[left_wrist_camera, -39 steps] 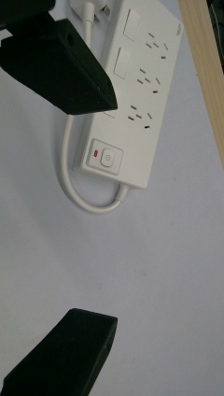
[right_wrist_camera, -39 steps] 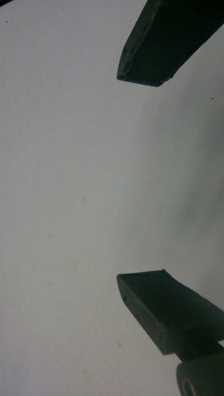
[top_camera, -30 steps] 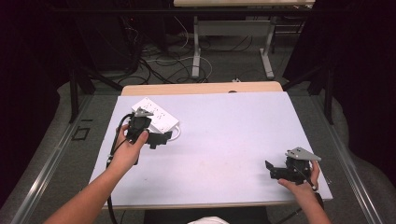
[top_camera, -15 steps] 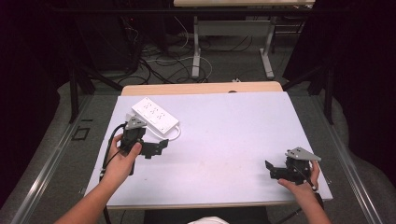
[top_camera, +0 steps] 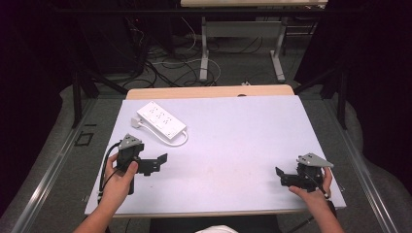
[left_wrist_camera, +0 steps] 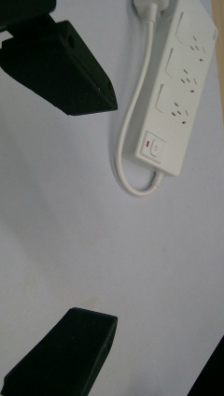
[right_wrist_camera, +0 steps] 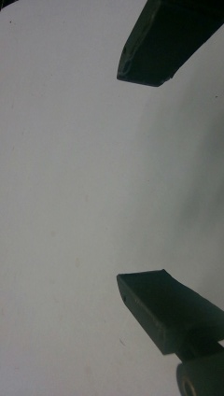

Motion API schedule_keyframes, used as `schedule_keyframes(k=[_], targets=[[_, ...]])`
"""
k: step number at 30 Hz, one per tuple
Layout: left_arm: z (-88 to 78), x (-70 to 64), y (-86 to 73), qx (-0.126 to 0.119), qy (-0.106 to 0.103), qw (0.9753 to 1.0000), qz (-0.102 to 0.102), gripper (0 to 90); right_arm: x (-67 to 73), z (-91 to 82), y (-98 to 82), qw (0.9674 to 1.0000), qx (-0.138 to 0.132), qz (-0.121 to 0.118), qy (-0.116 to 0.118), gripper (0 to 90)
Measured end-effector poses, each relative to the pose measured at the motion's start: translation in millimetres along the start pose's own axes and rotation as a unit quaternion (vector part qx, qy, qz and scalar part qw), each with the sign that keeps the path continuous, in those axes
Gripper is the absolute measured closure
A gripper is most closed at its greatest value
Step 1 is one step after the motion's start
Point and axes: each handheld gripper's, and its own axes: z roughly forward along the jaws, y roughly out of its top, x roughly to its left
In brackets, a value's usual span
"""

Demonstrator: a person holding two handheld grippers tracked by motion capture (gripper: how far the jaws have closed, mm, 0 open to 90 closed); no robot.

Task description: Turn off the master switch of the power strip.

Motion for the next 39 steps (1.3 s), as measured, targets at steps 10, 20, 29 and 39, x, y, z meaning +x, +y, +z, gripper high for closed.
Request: schedule_keyframes(k=[10, 20, 29, 39], targets=[[-2.9, 11.5, -24.3, -0.019, 0.017, 0.9994, -0.023, 1.0, -0.4, 0.9, 0.2, 1.0000, 0.000, -0.003, 0.002, 3.0], [0.2, 21.0, -45.9, -0.022, 0.027, 0.9987, -0.038, 1.1, 0.3, 0.5, 1.0, 1.0000, -0.002, -0.004, -0.001, 3.0], [2.3, 27.7, -61.0, -0.025, 0.034, 0.9974, -0.058, 1.1, 0.3, 1.0, 0.7, 1.0000, -0.003, -0.003, 0.002, 3.0], [1.0, 33.7, -67.6, -0.028, 0.044, 0.9967, -0.063, 1.1, 0.5, 1.4, 0.6, 1.0000, -0.002, 0.000, 0.001, 3.0]])
